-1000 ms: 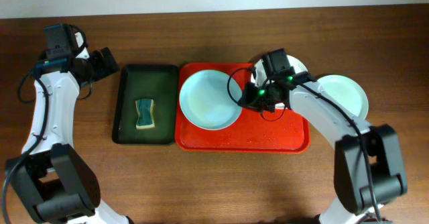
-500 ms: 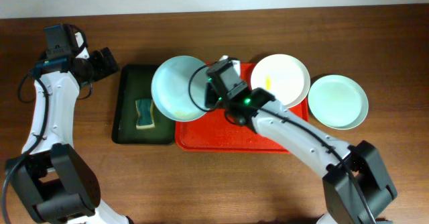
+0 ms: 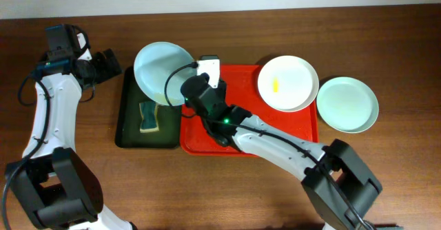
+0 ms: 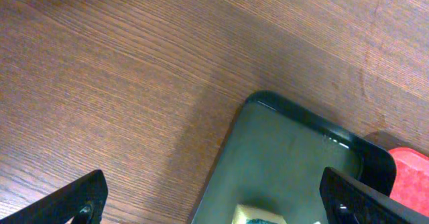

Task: Clean dirty plates on tray and stack at the side
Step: 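Lift the light blue plate with the right gripper and tilt it up, then swing the light blue plate right and lower it onto the pale green plate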

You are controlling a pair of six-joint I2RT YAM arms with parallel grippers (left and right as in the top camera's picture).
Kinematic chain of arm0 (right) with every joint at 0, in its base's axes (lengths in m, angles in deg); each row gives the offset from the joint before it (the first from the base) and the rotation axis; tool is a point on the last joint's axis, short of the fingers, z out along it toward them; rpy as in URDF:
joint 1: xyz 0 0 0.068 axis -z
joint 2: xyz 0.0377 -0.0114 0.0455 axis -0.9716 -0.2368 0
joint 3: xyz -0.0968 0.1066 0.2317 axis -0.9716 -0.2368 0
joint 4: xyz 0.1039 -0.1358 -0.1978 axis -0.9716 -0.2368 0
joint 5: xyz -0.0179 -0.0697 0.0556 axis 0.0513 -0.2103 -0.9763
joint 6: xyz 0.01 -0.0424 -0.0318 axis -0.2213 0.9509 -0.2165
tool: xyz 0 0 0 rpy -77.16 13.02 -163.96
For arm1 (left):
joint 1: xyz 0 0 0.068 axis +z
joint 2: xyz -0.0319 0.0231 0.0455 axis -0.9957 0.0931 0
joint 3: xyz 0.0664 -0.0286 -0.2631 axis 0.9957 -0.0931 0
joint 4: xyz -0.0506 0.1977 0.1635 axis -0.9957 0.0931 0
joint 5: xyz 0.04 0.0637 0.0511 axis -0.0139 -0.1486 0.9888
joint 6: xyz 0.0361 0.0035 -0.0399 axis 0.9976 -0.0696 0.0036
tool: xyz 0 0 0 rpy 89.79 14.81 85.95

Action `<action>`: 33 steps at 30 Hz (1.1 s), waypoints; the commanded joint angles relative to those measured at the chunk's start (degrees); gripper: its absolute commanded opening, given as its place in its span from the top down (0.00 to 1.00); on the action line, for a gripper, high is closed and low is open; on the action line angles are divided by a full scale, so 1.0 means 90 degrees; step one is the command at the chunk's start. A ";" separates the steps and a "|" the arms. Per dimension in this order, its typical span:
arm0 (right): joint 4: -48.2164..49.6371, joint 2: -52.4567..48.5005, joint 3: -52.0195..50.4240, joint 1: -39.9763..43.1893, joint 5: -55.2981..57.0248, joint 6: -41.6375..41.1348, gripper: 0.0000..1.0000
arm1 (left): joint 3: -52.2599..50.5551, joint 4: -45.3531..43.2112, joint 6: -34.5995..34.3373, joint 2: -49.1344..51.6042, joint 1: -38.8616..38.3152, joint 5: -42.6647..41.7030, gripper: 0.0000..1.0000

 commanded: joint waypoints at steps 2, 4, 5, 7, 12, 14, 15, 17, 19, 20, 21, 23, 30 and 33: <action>0.0585 -0.0083 0.0102 -0.0185 0.0772 0.1644 0.96 | 0.0073 0.0005 -0.0019 -0.0027 0.0041 -0.0066 0.01; 0.1015 -0.0083 0.0102 -0.0253 0.0789 0.2402 0.96 | 0.0073 0.0005 -0.0019 -0.0027 0.0041 -0.0066 0.01; 0.1229 -0.0083 0.0102 -0.0284 0.0794 0.2761 0.96 | 0.0073 0.0005 -0.0019 -0.0027 0.0041 -0.0066 0.01; 0.1693 -0.0083 0.0102 -0.0386 0.1030 0.3585 0.96 | 0.0070 0.0005 -0.0019 -0.0027 0.0041 -0.0066 0.01; 0.2790 -0.0083 0.0104 -0.0607 0.1795 0.5408 0.96 | 0.0070 0.0005 -0.0019 -0.0027 0.0041 -0.0066 0.00; 0.3368 -0.0083 0.0104 -0.0668 0.1965 0.6033 0.96 | 0.0073 0.0005 -0.0019 -0.0027 0.0041 -0.0066 0.01; 0.3784 -0.0083 0.0104 -0.0714 0.1982 0.6426 0.96 | 0.0070 0.0005 -0.0019 -0.0027 0.0041 -0.0066 0.01; 0.4631 -0.0083 0.0104 -0.0816 0.1982 0.7240 0.96 | 0.0073 0.0005 -0.0019 -0.0027 0.0041 -0.0066 0.01; 0.5161 -0.0083 0.0104 -0.0877 0.1979 0.7745 0.96 | 0.0070 0.0005 -0.0019 -0.0027 0.0041 -0.0066 0.01; 0.5481 -0.0083 0.0104 -0.0903 0.1982 0.7895 0.96 | 0.0070 0.0005 -0.0019 -0.0027 0.0041 -0.0066 0.01; 0.5649 -0.0083 0.0104 -0.0903 0.1979 0.7893 0.96 | 0.0073 0.0005 -0.0019 -0.0027 0.0041 -0.0063 0.01; 0.5858 -0.0083 0.0104 -0.0901 0.1977 0.7895 0.96 | 0.0073 0.0005 -0.0019 -0.0027 0.0041 -0.0063 0.01; 0.5671 -0.0083 0.0104 -0.0884 0.1982 0.7890 0.96 | 0.0070 0.0005 -0.0019 -0.0027 0.0041 -0.0063 0.01; 0.5668 -0.0083 0.0104 -0.0884 0.1982 0.7876 0.96 | 0.0070 0.0005 -0.0019 -0.0027 0.0041 -0.0066 0.01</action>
